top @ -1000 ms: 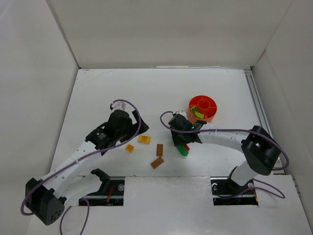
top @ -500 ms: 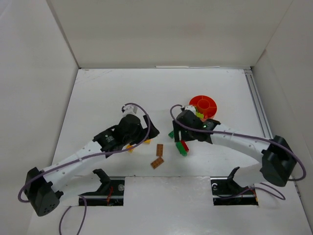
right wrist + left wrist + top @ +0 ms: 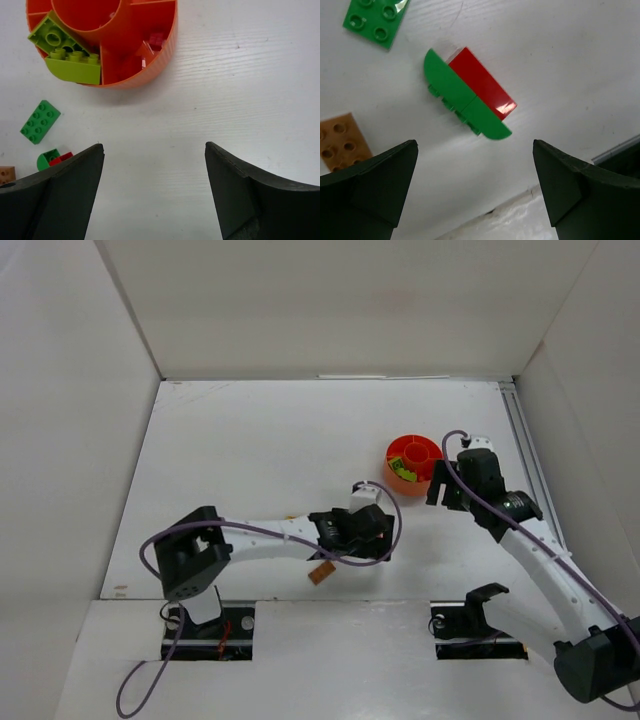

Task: Sort the legos into containers by color

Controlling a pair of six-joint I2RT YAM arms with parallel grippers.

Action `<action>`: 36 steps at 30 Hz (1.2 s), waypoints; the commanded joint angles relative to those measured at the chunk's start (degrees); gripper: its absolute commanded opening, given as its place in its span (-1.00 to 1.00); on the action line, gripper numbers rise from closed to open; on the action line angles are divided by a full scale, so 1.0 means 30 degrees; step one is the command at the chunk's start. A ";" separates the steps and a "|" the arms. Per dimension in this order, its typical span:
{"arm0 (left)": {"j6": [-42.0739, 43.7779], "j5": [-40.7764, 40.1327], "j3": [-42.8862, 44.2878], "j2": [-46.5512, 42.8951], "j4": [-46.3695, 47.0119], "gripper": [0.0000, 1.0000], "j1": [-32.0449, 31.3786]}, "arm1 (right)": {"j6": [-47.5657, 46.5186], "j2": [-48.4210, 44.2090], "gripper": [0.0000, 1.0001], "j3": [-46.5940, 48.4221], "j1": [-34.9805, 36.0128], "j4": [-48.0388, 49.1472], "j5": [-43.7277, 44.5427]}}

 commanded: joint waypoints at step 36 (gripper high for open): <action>0.3025 -0.4538 0.4389 0.5197 -0.2564 -0.02 -0.1818 | -0.4463 0.1359 0.73 -0.0412 -0.3038 0.0905 -0.3495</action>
